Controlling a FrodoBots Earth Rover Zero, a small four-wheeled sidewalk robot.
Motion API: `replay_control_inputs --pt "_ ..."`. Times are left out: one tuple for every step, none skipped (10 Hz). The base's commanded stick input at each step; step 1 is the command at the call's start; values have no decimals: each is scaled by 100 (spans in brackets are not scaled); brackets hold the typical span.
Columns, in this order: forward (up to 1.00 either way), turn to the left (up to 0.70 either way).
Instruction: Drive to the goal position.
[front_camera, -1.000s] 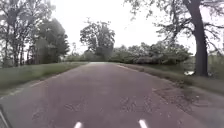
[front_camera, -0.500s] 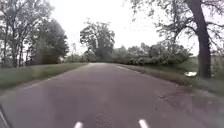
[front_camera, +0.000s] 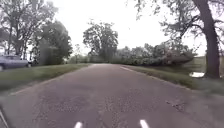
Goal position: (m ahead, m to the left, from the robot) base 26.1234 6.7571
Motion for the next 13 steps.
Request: replay_control_inputs --pt "70 0" --pt "70 0" --pt "70 0" --pt "70 0" --pt "70 0" --pt "70 0" --pt "70 0" --pt "70 0" --pt "70 0" --pt "70 0" --pt "70 0" --pt "70 0" --pt "70 0"
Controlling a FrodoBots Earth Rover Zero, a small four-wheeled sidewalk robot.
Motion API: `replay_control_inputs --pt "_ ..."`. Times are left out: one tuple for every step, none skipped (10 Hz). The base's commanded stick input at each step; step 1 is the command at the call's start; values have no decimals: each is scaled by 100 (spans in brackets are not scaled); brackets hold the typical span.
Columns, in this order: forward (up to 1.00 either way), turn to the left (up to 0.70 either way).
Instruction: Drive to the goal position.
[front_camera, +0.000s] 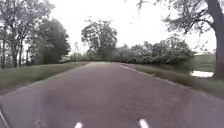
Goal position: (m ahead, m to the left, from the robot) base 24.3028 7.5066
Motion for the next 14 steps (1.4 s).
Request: replay_control_inputs --pt "70 0" --pt "70 0" --pt "70 0" --pt "70 0" --pt "70 0" --pt "70 0" --pt "70 0" --pt "70 0" --pt "70 0" --pt "70 0" --pt "70 0" --pt "70 0" --pt "70 0" --pt "70 0"
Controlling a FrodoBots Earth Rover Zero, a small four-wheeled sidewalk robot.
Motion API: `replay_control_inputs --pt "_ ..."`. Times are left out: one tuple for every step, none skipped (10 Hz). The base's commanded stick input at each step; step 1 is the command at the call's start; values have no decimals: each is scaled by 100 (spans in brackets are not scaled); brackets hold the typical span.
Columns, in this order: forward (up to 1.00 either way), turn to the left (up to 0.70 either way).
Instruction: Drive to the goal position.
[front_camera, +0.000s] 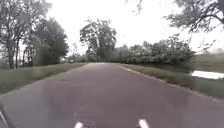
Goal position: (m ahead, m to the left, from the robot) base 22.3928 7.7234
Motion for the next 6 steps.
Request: replay_control_inputs --pt "70 0" --pt "70 0" --pt "70 0" --pt "70 0" --pt "70 0" --pt "70 0"
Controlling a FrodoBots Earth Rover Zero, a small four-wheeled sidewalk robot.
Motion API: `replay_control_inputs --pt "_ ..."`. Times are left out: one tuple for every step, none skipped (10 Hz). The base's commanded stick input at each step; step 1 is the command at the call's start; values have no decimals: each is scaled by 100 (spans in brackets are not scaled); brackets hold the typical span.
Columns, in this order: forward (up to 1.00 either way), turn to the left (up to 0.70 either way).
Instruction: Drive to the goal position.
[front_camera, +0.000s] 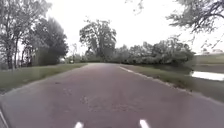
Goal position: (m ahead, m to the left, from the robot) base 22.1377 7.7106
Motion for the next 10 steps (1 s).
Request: replay_control_inputs --pt "70 0" --pt "70 0" --pt "70 0" --pt "70 0" --pt "70 0" --pt "70 0" --pt "70 0" --pt "70 0" --pt "70 0" --pt "70 0"
